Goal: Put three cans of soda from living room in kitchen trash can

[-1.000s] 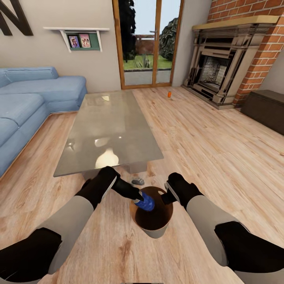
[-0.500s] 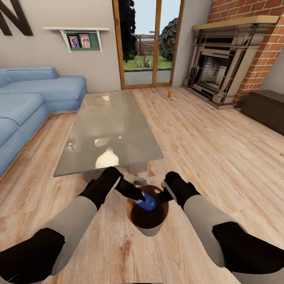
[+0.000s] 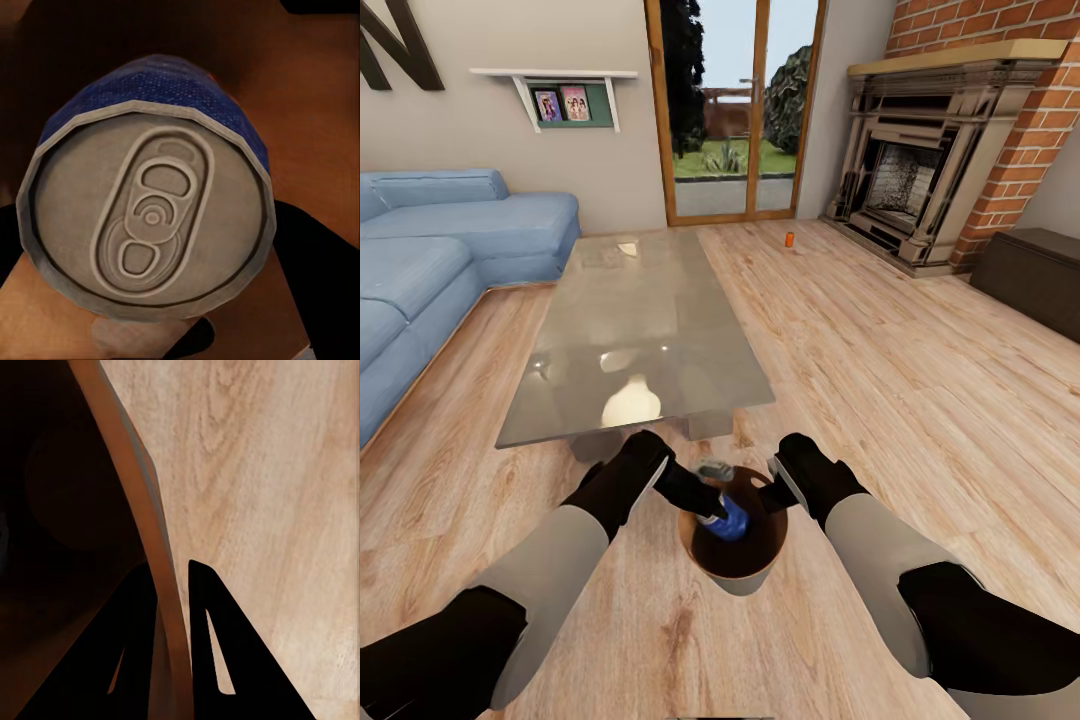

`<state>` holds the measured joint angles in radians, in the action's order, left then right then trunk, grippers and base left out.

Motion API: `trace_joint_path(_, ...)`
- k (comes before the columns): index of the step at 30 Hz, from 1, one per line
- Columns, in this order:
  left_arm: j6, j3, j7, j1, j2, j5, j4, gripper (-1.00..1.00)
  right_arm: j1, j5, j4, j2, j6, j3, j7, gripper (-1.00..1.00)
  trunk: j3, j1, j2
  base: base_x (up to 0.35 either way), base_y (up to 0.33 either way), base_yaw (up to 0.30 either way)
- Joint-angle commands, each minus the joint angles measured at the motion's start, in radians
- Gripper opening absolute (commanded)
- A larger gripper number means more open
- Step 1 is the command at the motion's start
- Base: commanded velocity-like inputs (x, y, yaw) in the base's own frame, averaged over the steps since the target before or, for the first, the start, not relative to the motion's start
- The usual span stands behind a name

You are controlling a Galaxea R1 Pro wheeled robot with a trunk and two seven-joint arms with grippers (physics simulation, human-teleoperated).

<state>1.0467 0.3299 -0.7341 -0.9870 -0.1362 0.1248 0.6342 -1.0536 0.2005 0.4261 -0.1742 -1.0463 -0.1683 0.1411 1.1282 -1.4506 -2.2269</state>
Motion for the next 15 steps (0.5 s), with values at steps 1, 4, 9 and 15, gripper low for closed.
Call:
trace_joint_path(1,0.001,0.001,0.013,0.002,-0.001,-0.003,-0.007,-1.0,0.0,-0.021,0.001,0.0,-0.001,0.002,0.005,-1.0,0.0,0.0,0.0,0.0,0.0,0.0)
trace_joint_path(4,-0.002,0.003,0.028,0.004,-0.003,-0.004,-0.028,-1.0,0.0,-0.021,0.001,0.0,-0.001,0.002,0.005,-1.0,0.0,0.0,0.0,0.0,0.0,0.0)
trace_joint_path(9,-0.043,0.006,0.039,0.005,-0.005,-0.006,-0.073,-1.0,0.0,-0.023,0.002,0.0,-0.001,0.002,0.005,-1.0,0.0,0.0,0.0,0.0,0.0,0.0)
trace_joint_path(15,-0.07,0.007,0.041,0.005,-0.012,-0.011,-0.088,-1.0,0.0,-0.025,0.002,0.0,-0.001,0.001,0.006,-1.0,0.0,0.0,0.0,0.0,0.0,0.0)
